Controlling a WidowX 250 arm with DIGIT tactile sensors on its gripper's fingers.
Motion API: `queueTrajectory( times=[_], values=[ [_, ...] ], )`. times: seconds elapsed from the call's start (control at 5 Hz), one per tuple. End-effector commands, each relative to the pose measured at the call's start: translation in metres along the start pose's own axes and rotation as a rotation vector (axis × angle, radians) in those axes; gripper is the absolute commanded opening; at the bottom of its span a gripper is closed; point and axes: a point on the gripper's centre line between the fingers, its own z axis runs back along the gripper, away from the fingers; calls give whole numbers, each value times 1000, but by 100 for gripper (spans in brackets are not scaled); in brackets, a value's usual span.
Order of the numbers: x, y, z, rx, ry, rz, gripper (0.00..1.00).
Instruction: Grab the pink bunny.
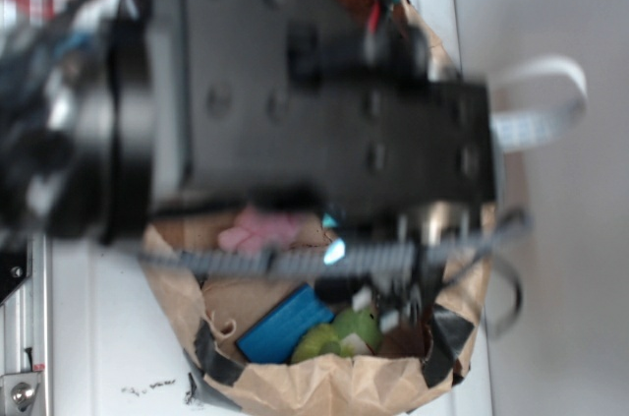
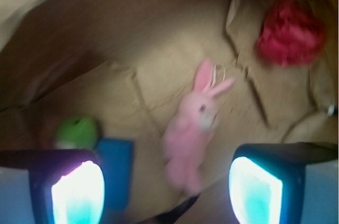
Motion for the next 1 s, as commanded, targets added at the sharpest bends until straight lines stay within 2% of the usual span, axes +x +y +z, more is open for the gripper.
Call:
queueTrajectory(
  times=[0.0, 0.6, 0.8],
  values=[
    [-8, 28, -16, 18, -28, -61, 100],
    [-8, 28, -16, 18, -28, -61, 100],
    [-4, 15, -46, -27, -2, 109, 100]
  ],
)
